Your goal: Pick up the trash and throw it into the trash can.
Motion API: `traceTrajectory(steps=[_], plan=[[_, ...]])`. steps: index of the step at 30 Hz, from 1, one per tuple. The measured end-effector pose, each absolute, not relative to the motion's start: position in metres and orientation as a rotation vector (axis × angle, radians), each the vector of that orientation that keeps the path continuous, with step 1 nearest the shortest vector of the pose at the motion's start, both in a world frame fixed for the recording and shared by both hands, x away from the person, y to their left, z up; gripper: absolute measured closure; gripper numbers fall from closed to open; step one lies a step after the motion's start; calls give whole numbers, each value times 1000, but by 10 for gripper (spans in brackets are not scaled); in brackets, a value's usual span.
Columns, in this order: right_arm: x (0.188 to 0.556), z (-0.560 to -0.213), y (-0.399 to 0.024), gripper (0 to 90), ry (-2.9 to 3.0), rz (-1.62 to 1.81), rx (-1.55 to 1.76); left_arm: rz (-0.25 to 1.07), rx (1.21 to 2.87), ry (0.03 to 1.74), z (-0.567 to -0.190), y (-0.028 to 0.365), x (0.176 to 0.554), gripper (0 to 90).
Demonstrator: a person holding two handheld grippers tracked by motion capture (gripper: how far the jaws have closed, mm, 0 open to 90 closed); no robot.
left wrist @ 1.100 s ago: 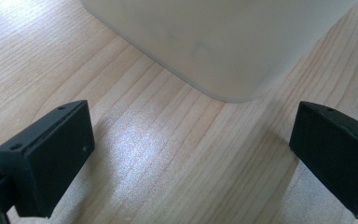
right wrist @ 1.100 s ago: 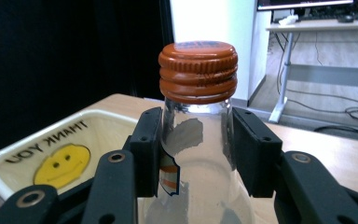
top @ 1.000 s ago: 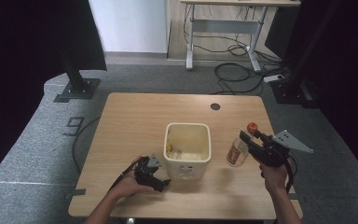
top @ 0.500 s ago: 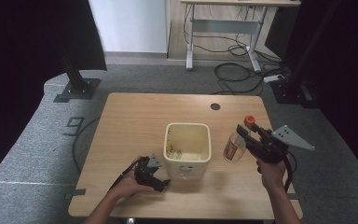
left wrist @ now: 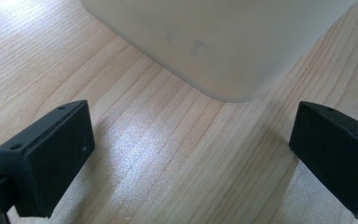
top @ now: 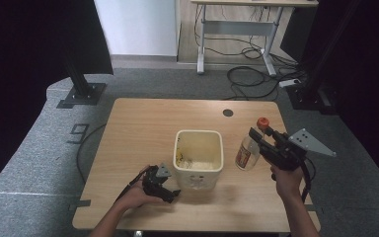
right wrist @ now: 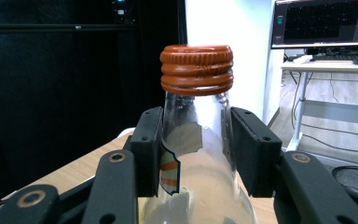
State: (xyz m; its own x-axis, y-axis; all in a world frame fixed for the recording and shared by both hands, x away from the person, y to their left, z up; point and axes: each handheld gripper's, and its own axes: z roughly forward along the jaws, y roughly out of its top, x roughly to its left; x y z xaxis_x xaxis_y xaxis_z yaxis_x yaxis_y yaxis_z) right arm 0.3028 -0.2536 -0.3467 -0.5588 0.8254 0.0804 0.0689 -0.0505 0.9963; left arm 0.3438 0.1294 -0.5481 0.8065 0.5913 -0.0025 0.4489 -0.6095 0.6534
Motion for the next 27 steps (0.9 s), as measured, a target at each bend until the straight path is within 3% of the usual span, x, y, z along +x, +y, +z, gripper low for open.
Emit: traceTrajectory(steps=[27], plan=[[306,-333,-229,563,1644,1711,913,280,2331,759,-548,130,344,0]])
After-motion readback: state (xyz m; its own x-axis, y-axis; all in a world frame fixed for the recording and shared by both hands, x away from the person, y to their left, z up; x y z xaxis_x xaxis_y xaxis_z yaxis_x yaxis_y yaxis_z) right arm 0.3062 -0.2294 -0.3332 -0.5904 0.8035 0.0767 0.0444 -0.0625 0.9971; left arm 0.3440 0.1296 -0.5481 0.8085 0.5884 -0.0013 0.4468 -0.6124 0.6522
